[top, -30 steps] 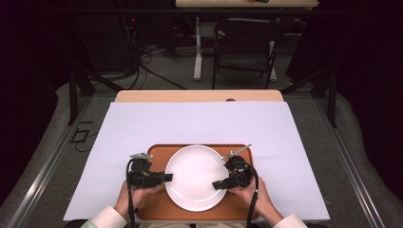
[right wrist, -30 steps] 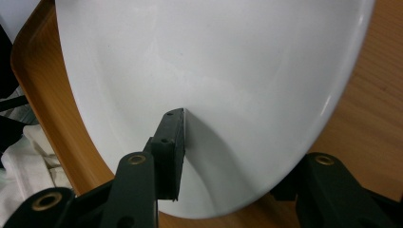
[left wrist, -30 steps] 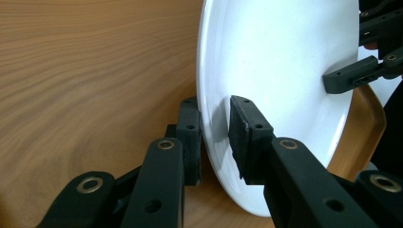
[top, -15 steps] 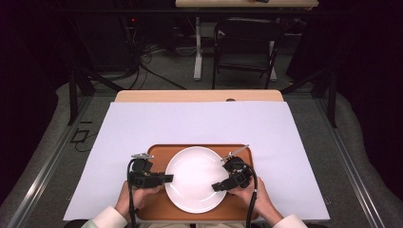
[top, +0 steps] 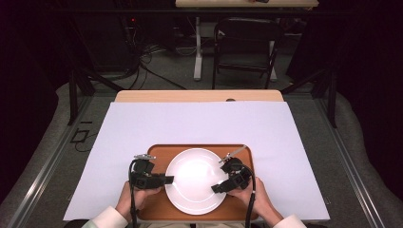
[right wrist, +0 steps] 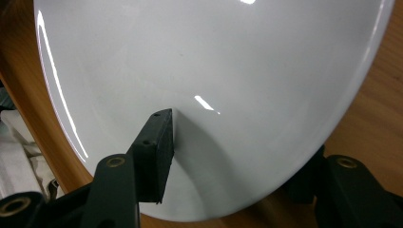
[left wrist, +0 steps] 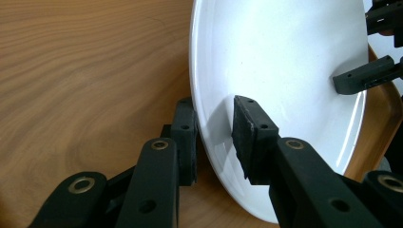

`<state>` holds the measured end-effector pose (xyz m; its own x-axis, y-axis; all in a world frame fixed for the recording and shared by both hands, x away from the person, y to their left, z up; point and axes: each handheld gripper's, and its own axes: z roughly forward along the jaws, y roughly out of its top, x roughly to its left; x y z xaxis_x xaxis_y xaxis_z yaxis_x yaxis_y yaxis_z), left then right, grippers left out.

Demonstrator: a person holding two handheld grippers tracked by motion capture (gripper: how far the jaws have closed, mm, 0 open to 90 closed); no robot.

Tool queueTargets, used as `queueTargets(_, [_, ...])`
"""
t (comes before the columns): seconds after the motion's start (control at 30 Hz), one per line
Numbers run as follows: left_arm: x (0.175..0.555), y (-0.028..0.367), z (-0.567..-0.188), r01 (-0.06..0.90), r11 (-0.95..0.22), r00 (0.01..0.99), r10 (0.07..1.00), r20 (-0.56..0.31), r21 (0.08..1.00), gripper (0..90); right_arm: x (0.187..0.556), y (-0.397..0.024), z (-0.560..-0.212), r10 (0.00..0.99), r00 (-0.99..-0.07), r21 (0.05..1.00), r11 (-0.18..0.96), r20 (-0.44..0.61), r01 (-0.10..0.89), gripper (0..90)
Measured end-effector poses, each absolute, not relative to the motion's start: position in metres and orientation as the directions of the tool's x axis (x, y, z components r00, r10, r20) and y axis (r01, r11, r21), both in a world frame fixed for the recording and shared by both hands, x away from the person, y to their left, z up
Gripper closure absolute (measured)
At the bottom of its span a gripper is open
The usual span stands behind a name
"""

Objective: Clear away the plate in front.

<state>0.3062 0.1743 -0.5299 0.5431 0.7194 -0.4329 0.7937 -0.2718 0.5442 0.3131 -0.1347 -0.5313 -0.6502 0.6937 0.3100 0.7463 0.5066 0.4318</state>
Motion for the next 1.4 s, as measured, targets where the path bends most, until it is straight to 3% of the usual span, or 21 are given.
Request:
queueTargets(0.8, [0.3048, 0.1685, -0.5319, 0.79, -0.342, 0.571, 0.713, -0.408, 0.508, 66.9, 0.3089, -0.1304, -0.5291, 0.681, -0.701, 0.409, 0.589, 0.212, 0.696, 31.8])
queueTargets(1.4, [0.3024, 0.1662, -0.5324, 0.777, -0.396, 0.589, 0.731, -0.344, 0.489, 62.8, 0.306, -0.1256, -0.5272, 0.671, -0.722, 0.414, 0.616, 0.171, 0.67, 28.7])
